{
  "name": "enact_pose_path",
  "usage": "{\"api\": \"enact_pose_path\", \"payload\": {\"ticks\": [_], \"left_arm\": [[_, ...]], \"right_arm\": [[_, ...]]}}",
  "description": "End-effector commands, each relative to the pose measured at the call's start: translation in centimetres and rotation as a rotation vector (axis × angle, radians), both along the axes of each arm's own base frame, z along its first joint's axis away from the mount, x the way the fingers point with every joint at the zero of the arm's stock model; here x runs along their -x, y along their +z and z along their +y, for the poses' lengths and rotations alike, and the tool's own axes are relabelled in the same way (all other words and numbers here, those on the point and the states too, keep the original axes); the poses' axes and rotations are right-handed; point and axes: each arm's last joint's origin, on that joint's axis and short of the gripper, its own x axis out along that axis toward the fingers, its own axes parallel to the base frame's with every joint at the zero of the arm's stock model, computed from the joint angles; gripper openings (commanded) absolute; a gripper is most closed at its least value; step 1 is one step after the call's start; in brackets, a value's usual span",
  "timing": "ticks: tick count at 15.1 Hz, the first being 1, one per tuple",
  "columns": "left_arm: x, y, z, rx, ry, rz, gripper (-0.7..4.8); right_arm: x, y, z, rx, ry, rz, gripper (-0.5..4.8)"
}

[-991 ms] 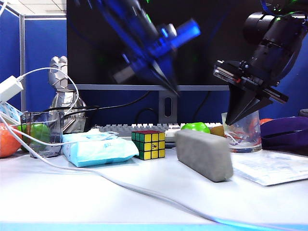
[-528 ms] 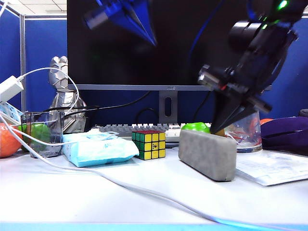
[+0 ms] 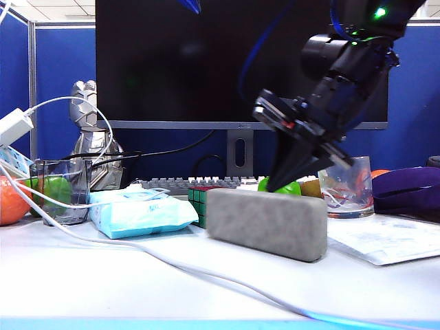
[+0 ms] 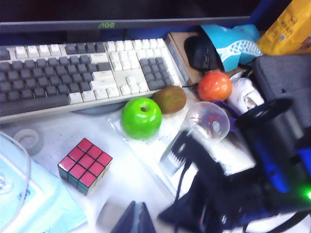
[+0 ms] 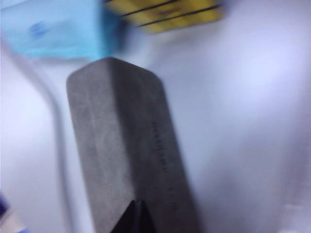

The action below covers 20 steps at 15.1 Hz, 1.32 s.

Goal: Pick up the glasses, fold the temples of the glasses, place the glasses into the glasses case, and finally close the glasses case.

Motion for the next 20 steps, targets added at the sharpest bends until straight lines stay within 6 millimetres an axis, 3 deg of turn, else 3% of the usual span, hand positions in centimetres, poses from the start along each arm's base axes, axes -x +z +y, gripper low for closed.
{"api": "enact_pose_path", "payload": {"ticks": [1,8,16,17,20], "left_arm": [[0.2,0.5,0.2,0.006,0.000,-0.016,-0.06],[0.5,0.7,0.4,-0.008,-0.006,-0.021,-0.06],[0.8,1.2,0.8,-0.012,0.012,-0.045,-0.06],[1.2,1.7,1.1,-0.019,0.001,-0.074,-0.06],[3.3,4.1,3.1,-0.038,0.007,-0.196,-0.06]], "right_arm": [[0.8,-0.3,0.7,-0.007,0.044,0.054,-0.06],[1.5,-0.1,1.1,0.005,0.106,0.052,-0.05],[1.8,2.1,1.0,-0.031,0.107,-0.048,-0.05],[2.1,3.3,0.8,-0.033,0.098,-0.101,-0.05],[4.4,9.8,-0.6,-0.031,0.004,-0.388,-0.05]]}}
